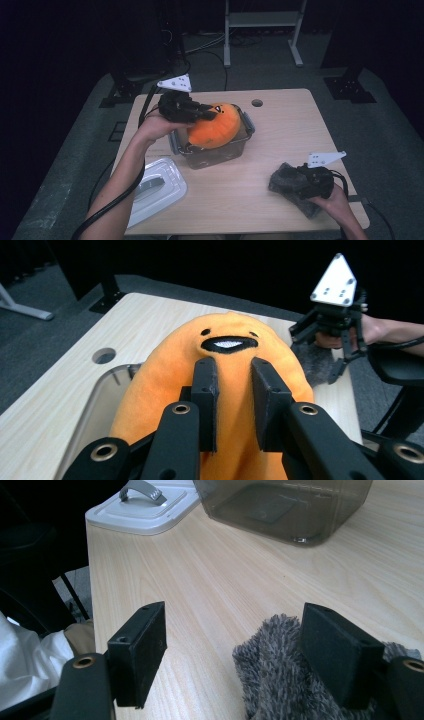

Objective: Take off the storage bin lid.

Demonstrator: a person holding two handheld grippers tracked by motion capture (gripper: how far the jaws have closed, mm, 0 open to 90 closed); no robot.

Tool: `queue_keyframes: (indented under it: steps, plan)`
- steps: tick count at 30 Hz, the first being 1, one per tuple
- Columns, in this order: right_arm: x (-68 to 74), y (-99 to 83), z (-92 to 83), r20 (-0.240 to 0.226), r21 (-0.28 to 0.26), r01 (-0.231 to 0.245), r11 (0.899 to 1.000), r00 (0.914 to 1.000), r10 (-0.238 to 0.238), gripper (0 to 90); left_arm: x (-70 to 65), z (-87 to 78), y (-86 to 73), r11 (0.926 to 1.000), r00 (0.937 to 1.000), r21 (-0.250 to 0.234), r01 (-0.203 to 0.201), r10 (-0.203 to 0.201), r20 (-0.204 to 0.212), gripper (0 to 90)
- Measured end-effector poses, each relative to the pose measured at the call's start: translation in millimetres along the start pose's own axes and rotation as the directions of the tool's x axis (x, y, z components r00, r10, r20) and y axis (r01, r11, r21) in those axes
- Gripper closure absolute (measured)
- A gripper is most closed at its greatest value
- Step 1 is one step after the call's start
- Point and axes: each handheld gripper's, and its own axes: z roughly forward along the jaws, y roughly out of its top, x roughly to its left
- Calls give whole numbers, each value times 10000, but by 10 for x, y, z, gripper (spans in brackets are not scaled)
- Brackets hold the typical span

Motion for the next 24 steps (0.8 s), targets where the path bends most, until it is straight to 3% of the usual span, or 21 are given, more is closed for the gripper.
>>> queue_keyframes:
  steps: [12,24]
  plan:
    - [-22,-7,-7,-9,-4,-59,10000,10000,59,261,274,88,-96,9997,9997,82,215,-214,-123,753]
    - [-24,-5,-26,-16,-61,3,10000,10000,-3,261,406,181,-183,9992,9992,98,388,-387,-116,754]
